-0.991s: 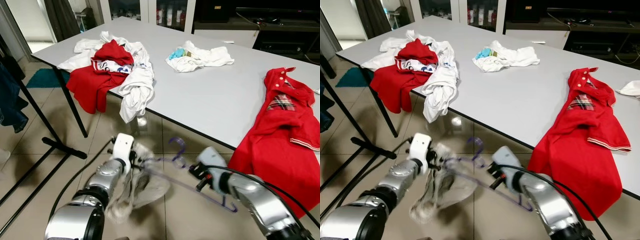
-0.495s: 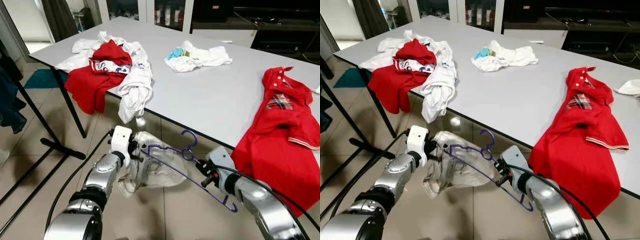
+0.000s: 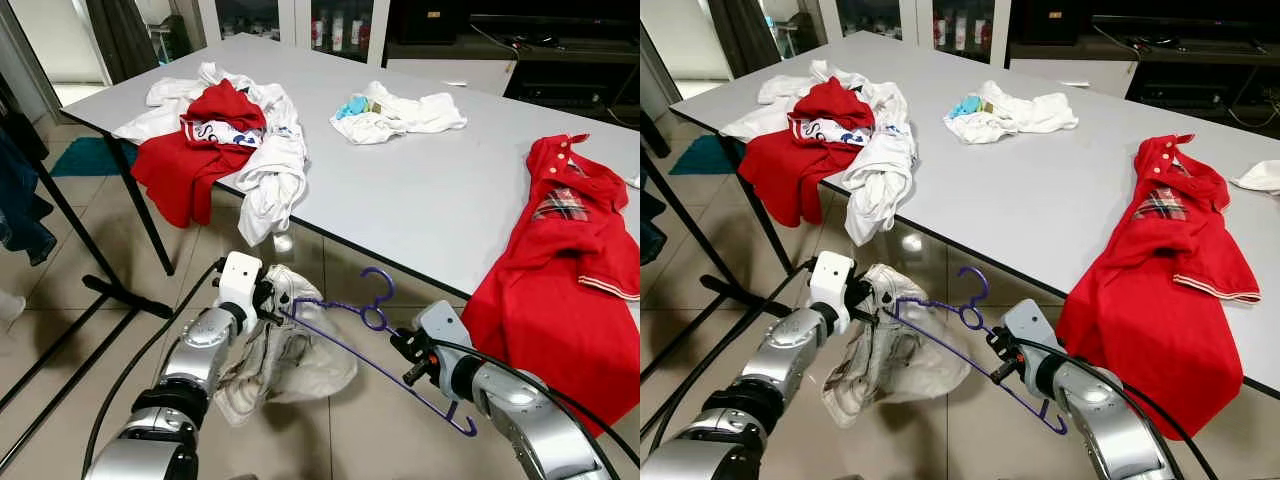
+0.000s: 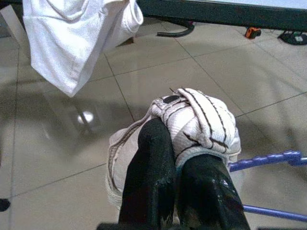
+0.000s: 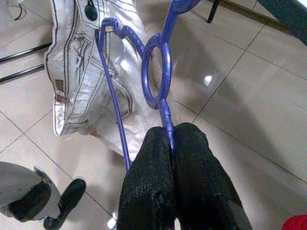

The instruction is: Hang hanger

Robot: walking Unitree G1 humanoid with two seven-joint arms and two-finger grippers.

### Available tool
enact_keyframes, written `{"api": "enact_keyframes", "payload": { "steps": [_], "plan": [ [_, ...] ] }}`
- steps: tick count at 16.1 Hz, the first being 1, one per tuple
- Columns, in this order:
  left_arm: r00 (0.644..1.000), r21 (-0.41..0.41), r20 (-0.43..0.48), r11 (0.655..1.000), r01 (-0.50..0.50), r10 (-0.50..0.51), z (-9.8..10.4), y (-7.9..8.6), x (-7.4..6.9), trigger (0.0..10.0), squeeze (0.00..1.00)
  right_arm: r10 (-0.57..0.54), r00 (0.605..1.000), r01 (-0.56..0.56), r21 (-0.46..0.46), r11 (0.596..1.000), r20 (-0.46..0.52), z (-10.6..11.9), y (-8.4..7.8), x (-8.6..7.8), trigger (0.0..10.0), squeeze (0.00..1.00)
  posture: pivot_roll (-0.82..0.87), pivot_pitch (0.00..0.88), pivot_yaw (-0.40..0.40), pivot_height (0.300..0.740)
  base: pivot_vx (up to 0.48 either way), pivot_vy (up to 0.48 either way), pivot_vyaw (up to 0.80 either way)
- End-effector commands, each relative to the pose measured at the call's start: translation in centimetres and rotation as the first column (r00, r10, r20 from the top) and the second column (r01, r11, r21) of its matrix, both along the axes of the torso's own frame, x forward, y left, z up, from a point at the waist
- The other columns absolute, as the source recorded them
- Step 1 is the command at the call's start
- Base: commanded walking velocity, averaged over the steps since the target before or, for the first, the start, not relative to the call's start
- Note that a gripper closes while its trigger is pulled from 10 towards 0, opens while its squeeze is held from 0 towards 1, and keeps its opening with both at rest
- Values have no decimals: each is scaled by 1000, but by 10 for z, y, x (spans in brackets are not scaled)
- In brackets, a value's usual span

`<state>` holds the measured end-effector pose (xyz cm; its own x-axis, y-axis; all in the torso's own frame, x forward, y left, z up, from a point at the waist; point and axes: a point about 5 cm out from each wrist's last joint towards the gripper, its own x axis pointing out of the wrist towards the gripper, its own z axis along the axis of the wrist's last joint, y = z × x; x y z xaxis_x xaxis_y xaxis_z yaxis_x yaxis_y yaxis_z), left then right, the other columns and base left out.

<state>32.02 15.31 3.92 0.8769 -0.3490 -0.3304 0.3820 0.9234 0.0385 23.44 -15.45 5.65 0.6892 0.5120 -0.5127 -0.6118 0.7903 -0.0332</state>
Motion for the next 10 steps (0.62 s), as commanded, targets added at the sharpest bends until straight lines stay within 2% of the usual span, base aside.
{"api": "enact_keyframes", "payload": {
  "steps": [1,2,4,5,7,10],
  "plan": [
    [999,55,43,998,31,-33,7,3,3,10000,0,-21,999,21,1,1000,29,11,-8,3,10000,0,-116,0,35,740,0,0,0],
    [998,88,41,995,47,-51,6,4,2,10000,0,-7,1000,7,6,1000,24,12,-8,1,10000,0,-118,0,36,740,0,0,0],
    [996,101,36,991,83,-87,6,3,1,10000,0,9,999,-9,6,1000,32,15,-8,-1,10000,0,-116,0,33,740,0,0,0],
    [989,97,54,987,131,-137,11,3,-2,10000,0,9,995,-11,20,1000,99,24,-10,-3,10000,0,-115,0,31,740,0,0,0],
    [979,79,85,980,181,-187,18,4,-9,10000,0,-87,973,62,123,990,213,44,-14,-5,10000,0,-111,0,30,740,0,0,0],
    [968,-4,117,975,222,-220,26,-5,-28,10000,0,-203,935,151,191,970,291,50,-17,-18,10000,0,-105,0,30,740,0,0,0]
  ]
}}
